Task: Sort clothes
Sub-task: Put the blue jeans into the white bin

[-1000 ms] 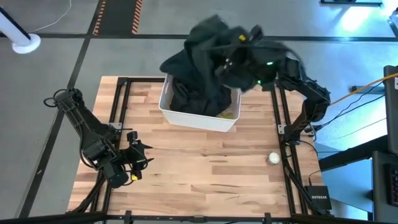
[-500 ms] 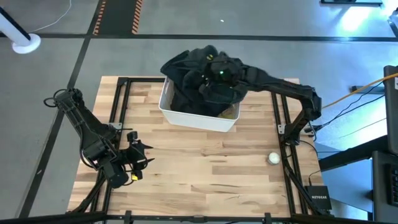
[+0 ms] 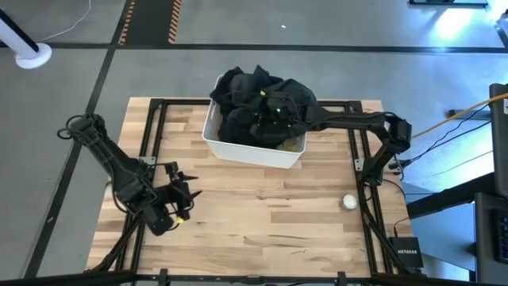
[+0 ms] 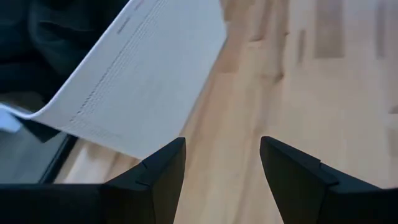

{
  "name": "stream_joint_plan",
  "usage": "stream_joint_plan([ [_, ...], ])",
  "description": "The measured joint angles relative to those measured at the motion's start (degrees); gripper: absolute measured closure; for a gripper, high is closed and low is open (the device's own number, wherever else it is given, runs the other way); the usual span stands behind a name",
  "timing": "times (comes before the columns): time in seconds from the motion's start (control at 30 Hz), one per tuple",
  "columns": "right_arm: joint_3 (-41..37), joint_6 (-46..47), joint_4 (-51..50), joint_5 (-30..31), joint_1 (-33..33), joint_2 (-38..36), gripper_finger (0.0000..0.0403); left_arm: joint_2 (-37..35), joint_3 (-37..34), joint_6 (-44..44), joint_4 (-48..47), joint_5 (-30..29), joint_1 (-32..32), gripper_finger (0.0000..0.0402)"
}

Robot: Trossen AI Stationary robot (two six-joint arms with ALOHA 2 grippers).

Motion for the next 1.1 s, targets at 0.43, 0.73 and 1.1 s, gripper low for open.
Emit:
stream_joint_plan([
  [0.43, -5.2, 4.5, 1.7, -12.5, 2.5, 3.6, 0.0247, -4.9, -0.6, 26.9, 20.2, 6.2, 18.2, 0.0199],
  [0.73, 4.3, 0.1, -12.2, -1.8, 8.6, -2.2, 0.0169, -11.8, 1.1, 38.1, 32.7, 17.0, 31.7, 0.0199],
  [1.1, 23.7, -1.6, -32.1, 2.6, 9.4, -4.9, 0.0164, -11.7, 1.1, 50.1, 47.0, 29.5, 54.0, 0.0199],
])
